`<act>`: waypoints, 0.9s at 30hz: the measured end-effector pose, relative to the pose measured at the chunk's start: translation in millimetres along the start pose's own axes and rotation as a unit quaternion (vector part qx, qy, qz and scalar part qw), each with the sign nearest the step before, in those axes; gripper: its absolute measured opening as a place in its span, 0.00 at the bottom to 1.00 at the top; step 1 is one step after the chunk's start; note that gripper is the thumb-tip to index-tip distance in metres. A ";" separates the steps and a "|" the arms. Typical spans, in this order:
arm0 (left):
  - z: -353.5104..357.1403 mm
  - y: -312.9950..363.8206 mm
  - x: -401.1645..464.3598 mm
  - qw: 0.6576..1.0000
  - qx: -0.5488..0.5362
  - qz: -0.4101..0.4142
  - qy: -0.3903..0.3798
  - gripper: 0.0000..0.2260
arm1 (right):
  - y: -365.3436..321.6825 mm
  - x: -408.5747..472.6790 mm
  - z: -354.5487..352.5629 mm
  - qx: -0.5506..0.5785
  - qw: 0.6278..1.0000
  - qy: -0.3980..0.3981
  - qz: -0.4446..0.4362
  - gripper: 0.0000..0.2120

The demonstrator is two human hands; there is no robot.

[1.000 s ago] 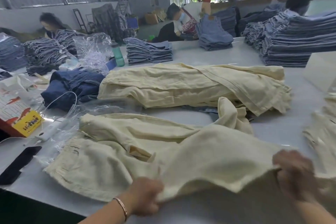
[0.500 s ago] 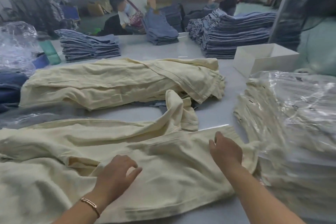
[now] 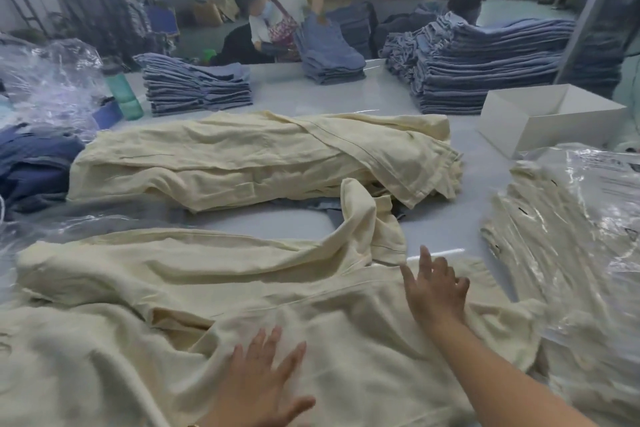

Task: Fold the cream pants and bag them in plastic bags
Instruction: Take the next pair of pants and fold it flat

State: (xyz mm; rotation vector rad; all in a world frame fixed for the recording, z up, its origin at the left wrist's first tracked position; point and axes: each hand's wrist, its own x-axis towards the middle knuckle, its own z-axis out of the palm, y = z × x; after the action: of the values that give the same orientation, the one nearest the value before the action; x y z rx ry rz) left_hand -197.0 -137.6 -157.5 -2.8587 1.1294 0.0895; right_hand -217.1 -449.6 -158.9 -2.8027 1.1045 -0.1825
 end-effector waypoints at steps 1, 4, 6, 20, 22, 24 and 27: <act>-5.7 -8.1 4.2 1.000 -0.021 0.001 0.010 0.33 | -7.9 13.8 -3.6 0.053 0.998 0.023 0.007 0.27; -12.5 -40.9 17.4 0.985 -0.108 0.047 0.125 0.19 | -28.8 51.9 -6.7 0.186 0.981 -0.012 0.043 0.25; -19.2 -63.8 31.6 0.973 -0.149 0.061 0.166 0.13 | -38.6 72.3 -4.1 0.157 0.983 -0.072 0.065 0.28; -14.3 -134.8 121.7 0.984 -0.165 -0.062 0.033 0.32 | -46.4 132.5 -68.9 0.036 0.999 0.030 0.019 0.13; -12.3 -132.2 130.6 0.984 -0.161 -0.068 0.032 0.35 | -22.2 135.6 -92.1 -0.099 0.991 0.076 0.050 0.18; -11.5 -125.1 138.3 0.988 -0.132 -0.069 0.041 0.33 | 6.8 136.2 -106.2 -0.140 0.982 0.043 0.120 0.20; -8.7 -116.8 148.9 0.986 -0.115 -0.089 0.082 0.25 | 36.2 125.5 -106.5 -0.209 0.965 -0.040 0.152 0.25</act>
State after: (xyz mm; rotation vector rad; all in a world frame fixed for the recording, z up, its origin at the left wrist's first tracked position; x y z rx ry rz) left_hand -8.4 -154.5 -155.7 -3.2104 0.9355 -0.0271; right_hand -167.0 -569.3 -51.3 -2.8909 1.7019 0.2190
